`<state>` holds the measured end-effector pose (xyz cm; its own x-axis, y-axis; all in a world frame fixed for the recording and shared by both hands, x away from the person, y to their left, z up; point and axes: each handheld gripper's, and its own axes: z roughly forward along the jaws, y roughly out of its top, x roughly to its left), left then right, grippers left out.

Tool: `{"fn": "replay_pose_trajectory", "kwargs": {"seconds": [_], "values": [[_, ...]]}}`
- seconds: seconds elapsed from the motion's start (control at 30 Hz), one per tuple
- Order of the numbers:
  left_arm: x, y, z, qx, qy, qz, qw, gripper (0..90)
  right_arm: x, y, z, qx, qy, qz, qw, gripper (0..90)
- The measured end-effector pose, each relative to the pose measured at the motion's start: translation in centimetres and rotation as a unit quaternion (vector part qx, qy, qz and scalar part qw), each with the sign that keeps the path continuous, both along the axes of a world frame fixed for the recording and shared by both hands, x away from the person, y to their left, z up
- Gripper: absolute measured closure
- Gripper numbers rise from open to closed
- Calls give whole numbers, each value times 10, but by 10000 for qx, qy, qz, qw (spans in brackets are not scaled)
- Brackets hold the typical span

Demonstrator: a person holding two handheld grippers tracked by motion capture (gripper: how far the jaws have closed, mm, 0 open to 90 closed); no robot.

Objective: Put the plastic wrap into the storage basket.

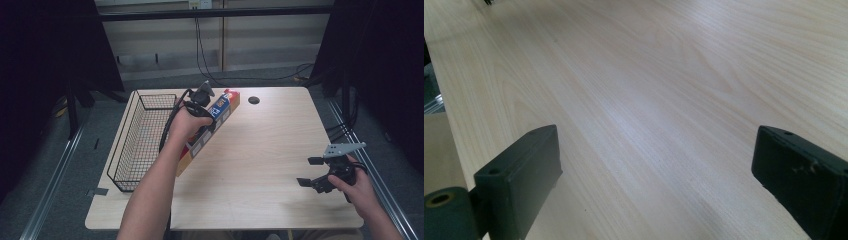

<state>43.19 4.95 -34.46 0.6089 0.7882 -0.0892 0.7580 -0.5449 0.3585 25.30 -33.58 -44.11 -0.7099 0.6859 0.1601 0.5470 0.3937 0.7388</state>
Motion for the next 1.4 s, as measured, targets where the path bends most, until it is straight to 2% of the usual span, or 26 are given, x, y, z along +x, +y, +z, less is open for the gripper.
{"fn": "replay_pose_trajectory", "kwargs": {"seconds": [0.17, 0.2, 0.3, 0.43, 0.47, 0.57, 0.83, 1.1, 1.4], "values": [[0, 4, 4, 73, -35, 63, 9999, 435, 0, 0, 0, -10, 8, -11, 10000, 56], [0, 6, 4, 66, -36, 141, 9999, 435, 0, -1, 0, -11, 9, -22, 10000, 55], [0, 9, 6, 67, -18, 152, 9999, 435, 0, -1, 0, -8, 0, -13, 10000, 56], [0, 12, 7, 75, -60, 284, 9996, 435, 0, -1, 0, -6, -6, -15, 10000, 56], [0, 14, 8, 129, -49, 251, 9996, 434, 0, -1, 0, 12, -7, -10, 10000, 56], [0, 18, 9, 82, -39, 372, 9993, 434, 0, -1, 1, -11, -18, -13, 10000, 56], [0, 26, 10, 91, -90, 453, 9989, 435, 0, -1, 1, -18, -18, 9, 10000, 56], [-1, 34, 10, 65, -110, 638, 9979, 435, 0, -1, 1, 3, -34, -4, 10000, 56], [-2, 46, 11, 121, -136, 794, 9967, 435, 0, 0, 1, -26, -30, 25, 10000, 56]]}}
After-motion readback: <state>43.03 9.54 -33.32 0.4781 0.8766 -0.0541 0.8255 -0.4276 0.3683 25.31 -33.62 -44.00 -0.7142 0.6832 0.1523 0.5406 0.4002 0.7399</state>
